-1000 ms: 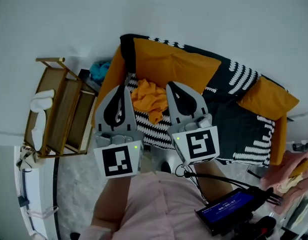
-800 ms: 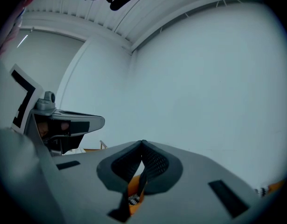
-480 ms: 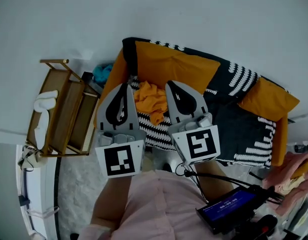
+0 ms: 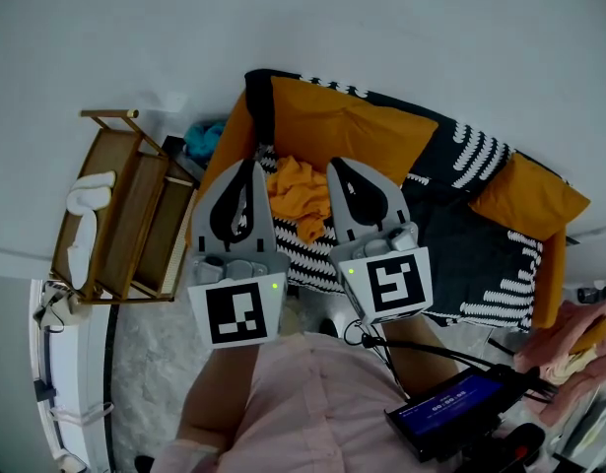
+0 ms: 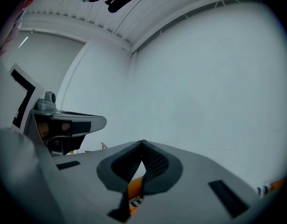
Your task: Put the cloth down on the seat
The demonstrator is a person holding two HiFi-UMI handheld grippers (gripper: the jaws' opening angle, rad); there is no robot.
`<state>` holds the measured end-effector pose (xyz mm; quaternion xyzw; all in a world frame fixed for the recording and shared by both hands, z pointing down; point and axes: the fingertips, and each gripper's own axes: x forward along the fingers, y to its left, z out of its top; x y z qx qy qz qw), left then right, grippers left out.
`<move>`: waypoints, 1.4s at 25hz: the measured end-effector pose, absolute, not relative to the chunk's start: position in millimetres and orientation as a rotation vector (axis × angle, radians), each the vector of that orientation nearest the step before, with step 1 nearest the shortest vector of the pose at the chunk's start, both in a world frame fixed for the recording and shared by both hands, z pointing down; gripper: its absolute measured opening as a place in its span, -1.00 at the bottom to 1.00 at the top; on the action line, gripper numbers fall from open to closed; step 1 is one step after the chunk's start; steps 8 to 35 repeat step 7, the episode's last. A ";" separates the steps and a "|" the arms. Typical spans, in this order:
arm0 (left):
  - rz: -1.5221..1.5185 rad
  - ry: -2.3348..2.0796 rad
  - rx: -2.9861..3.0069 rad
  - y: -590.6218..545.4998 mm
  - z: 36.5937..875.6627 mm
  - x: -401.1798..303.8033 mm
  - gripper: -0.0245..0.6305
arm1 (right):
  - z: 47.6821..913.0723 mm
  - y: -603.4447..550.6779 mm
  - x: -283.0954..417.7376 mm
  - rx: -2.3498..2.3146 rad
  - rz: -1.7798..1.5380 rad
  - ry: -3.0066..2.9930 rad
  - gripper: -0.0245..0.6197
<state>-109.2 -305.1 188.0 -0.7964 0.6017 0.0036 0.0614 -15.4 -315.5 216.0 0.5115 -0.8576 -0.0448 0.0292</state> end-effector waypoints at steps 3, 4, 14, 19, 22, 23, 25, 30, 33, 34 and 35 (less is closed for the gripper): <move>0.007 1.818 -2.408 -308.0 188.3 -109.0 -0.89 | 216.9 -318.3 -15.3 1.577 -0.135 -2.643 -0.92; 0.006 1.818 -2.407 -308.8 188.4 -108.7 -0.89 | 217.3 -319.0 -15.0 1.578 -0.132 -2.643 -0.92; 0.008 1.819 -2.407 -310.5 188.8 -108.5 -0.89 | 218.9 -320.5 -15.0 1.579 -0.115 -2.640 -0.92; 0.008 1.819 -2.407 -310.5 188.8 -108.5 -0.89 | 218.9 -320.5 -15.0 1.579 -0.115 -2.640 -0.92; 0.008 1.819 -2.407 -310.5 188.8 -108.5 -0.89 | 218.9 -320.5 -15.0 1.579 -0.115 -2.640 -0.92; 0.008 1.819 -2.407 -310.5 188.8 -108.5 -0.89 | 218.9 -320.5 -15.0 1.579 -0.115 -2.640 -0.92; 0.008 1.819 -2.407 -310.5 188.8 -108.5 -0.89 | 218.9 -320.5 -15.0 1.579 -0.115 -2.640 -0.92; 0.008 1.819 -2.407 -310.5 188.8 -108.5 -0.89 | 218.9 -320.5 -15.0 1.579 -0.115 -2.640 -0.92; 0.008 1.819 -2.407 -310.5 188.8 -108.5 -0.89 | 218.9 -320.5 -15.0 1.579 -0.115 -2.640 -0.92; 0.008 1.819 -2.407 -310.5 188.8 -108.5 -0.89 | 218.9 -320.5 -15.0 1.579 -0.115 -2.640 -0.92; 0.008 1.819 -2.407 -310.5 188.8 -108.5 -0.89 | 218.9 -320.5 -15.0 1.579 -0.115 -2.640 -0.92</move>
